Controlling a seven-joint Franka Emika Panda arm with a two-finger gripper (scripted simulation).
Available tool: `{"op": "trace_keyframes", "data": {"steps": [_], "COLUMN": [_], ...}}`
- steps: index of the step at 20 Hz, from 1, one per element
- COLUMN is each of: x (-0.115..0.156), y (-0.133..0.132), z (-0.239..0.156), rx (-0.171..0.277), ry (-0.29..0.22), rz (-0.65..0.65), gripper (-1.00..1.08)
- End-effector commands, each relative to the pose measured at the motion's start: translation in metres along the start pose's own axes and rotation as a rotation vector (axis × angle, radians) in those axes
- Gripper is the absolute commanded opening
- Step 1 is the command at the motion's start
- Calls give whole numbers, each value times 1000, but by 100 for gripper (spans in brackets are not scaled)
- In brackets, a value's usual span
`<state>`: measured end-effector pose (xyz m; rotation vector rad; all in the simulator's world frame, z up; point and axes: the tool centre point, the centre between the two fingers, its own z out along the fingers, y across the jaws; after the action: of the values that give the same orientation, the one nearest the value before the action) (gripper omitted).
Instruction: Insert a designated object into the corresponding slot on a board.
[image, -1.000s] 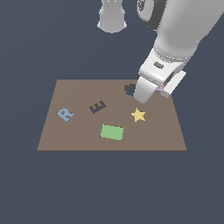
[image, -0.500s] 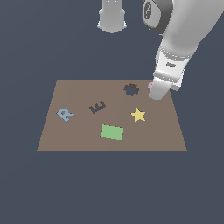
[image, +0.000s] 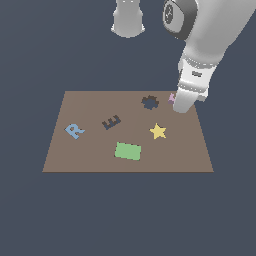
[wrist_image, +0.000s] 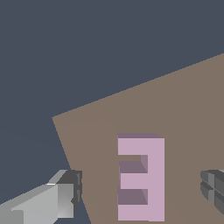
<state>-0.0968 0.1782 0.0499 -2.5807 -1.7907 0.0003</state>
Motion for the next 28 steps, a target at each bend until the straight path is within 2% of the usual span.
{"op": "trace_keyframes", "data": {"steps": [1,11,12,28], "x": [0,0,0,0], "y": [0,0,0,0], "z": [0,20,20,16], "rx": [0,0,0,-1], "ry": [0,0,0,0], "rz": [0,0,0,1], "gripper": [100,100,-100,-100]}}
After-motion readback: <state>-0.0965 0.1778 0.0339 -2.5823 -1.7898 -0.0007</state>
